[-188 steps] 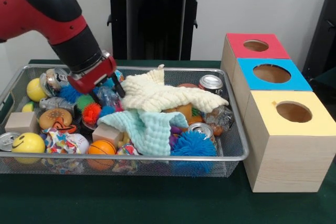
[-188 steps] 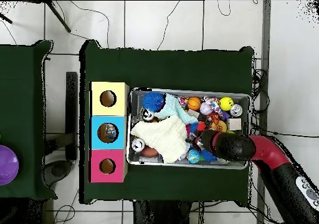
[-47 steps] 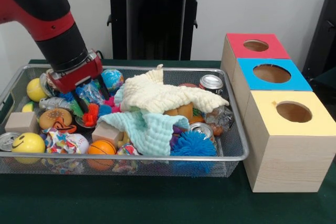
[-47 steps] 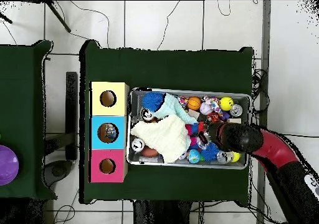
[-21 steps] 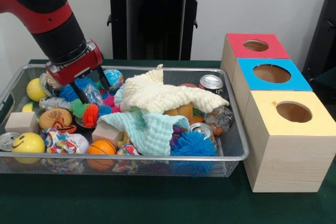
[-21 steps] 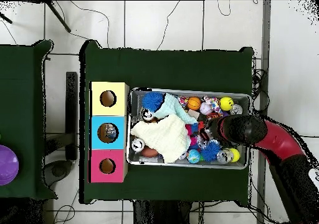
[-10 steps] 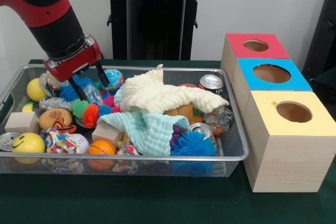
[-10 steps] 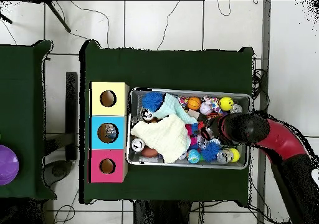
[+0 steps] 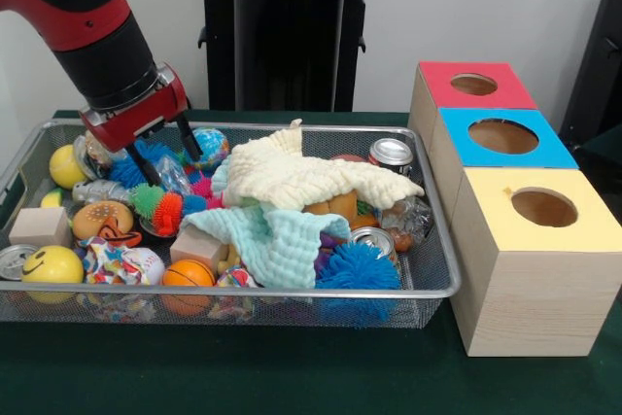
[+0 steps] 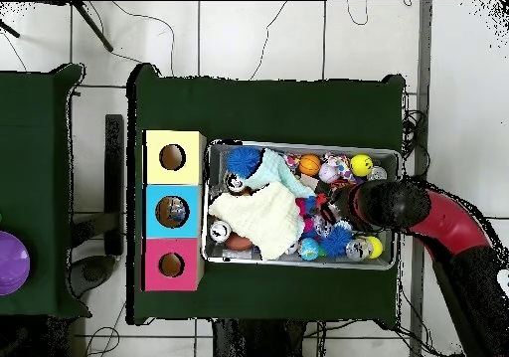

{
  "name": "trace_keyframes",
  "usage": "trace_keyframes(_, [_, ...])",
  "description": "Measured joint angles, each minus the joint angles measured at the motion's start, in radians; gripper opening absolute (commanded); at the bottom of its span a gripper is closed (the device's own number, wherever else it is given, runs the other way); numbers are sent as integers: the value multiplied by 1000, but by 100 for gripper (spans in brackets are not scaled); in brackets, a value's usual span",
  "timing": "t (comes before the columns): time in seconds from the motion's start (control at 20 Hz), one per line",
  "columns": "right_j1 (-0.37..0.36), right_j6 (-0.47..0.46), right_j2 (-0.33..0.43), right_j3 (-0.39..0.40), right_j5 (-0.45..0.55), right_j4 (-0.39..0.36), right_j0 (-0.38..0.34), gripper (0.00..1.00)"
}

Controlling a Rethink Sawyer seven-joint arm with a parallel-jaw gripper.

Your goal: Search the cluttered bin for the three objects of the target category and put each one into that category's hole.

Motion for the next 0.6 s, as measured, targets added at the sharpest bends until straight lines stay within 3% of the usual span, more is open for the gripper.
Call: trace_keyframes(0.6, [38,0,0,-46,3,0,23,100])
